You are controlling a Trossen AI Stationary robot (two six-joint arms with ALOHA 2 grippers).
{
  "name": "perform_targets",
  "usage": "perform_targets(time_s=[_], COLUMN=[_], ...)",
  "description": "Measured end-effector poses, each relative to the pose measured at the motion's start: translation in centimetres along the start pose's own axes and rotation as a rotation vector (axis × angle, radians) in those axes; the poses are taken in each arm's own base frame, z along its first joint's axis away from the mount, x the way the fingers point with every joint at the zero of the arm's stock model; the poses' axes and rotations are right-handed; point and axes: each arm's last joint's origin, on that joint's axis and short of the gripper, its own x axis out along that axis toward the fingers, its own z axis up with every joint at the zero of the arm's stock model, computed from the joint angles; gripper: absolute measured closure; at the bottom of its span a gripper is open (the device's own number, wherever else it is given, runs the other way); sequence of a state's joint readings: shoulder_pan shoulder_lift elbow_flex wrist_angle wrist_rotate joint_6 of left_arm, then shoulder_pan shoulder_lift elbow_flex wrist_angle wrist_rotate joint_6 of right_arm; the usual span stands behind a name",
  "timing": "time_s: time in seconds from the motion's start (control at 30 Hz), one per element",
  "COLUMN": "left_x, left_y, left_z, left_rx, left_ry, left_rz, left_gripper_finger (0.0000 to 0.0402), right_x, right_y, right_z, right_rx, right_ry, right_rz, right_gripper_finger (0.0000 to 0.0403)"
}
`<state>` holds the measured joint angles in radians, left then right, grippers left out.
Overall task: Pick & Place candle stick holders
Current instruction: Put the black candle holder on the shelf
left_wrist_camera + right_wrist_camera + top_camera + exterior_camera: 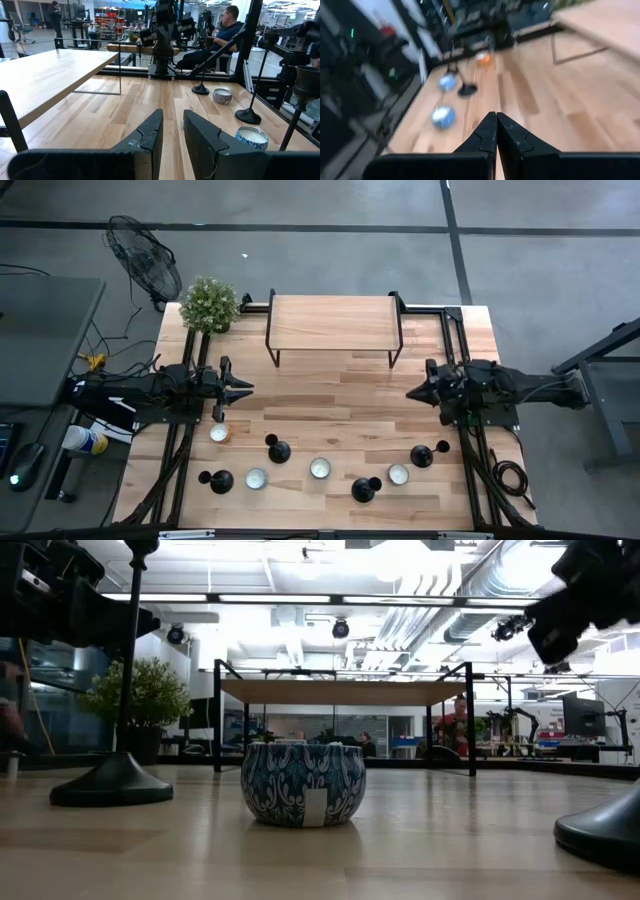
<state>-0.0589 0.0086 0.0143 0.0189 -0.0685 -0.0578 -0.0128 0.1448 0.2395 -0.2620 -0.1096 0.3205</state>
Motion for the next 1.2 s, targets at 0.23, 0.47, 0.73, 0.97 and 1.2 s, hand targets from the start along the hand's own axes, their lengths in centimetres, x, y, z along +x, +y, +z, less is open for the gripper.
perform_targets(time_s=[0.23,0.47,0.73,0.97,1.2], left_x=[0.0,0.0,0.0,0.0,0.0], left_y=[0.0,0.0,0.0,0.0,0.0], left_z=[0.0,0.0,0.0,0.0,0.0], left_rx=[0.000,0.000,0.000,0.000,0.000], left_ry=[0.000,0.000,0.000,0.000,0.000], left_rz=[0.000,0.000,0.000,0.000,0.000], left_gripper_finger=[0.0328,0.0328,0.0328,0.0328,0.0328], right_x=[-2.2,-5.7,-8.7,-8.9,-8.4], right_y=[1.3,2.3,3.7,3.8,3.7], right_z=[3.4,5.9,7.7,7.8,7.2], right_rx=[-0.013,-0.032,0.207,0.349,0.404], right_ry=[-0.034,0.051,0.278,0.327,0.444], right_rz=[-0.028,-0.128,-0.090,-0.087,-0.114], right_gripper_finger=[0.0403,0.0403,0.0403,0.0403,0.0403])
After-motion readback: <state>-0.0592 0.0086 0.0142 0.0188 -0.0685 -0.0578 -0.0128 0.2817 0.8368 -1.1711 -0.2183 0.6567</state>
